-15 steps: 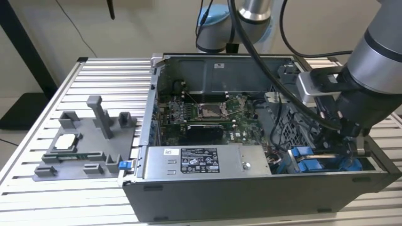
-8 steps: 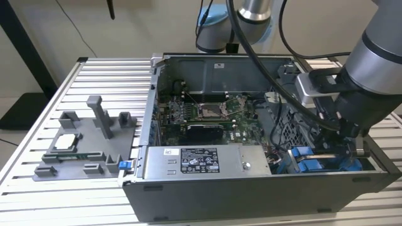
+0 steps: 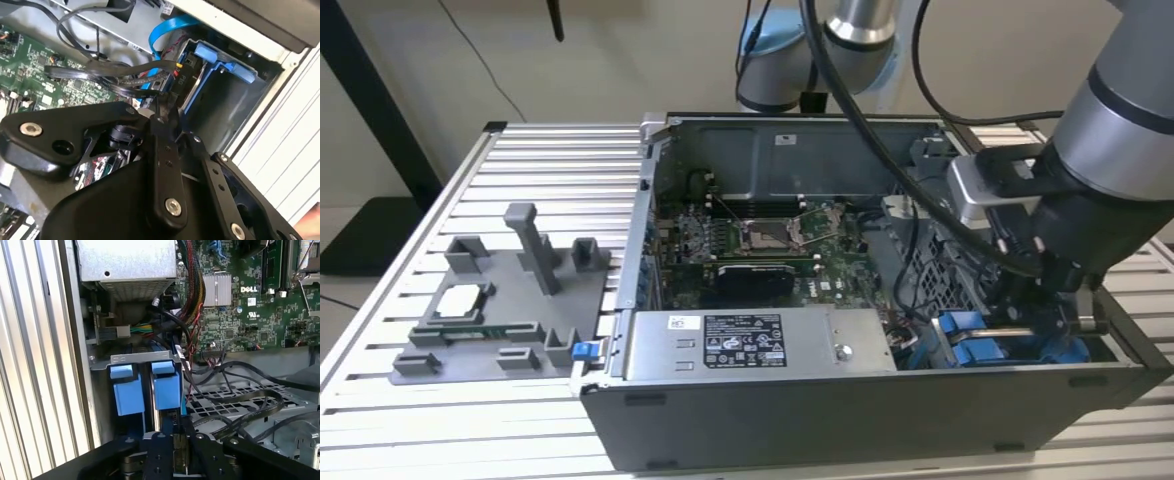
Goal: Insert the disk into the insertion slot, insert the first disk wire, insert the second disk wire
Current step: 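Insert the second disk wire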
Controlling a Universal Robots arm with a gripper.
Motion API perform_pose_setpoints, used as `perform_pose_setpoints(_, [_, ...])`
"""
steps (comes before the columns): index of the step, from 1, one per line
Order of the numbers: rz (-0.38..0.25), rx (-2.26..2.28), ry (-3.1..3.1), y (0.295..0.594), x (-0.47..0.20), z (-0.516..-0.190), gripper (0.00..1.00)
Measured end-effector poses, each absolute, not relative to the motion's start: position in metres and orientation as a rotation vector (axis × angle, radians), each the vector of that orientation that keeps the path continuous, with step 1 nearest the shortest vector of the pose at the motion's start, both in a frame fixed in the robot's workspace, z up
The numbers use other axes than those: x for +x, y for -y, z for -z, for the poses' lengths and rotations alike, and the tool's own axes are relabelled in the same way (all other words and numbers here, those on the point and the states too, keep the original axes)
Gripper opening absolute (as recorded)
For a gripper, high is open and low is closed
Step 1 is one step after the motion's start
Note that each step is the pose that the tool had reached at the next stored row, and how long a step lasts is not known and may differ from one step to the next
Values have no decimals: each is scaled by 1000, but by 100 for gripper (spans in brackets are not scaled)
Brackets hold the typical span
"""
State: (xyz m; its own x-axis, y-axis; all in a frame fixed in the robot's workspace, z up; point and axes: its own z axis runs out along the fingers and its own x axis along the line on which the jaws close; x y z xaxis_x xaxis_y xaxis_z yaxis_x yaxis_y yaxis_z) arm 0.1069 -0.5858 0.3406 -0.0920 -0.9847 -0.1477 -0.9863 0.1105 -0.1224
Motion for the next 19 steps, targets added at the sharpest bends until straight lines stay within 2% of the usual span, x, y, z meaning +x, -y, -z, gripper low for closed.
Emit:
perform_pose_setpoints(14, [-15,-1978,-2192,586,107,-399,100])
perform_pose_setpoints(19, [-16,-1978,-2192,586,107,-404,100])
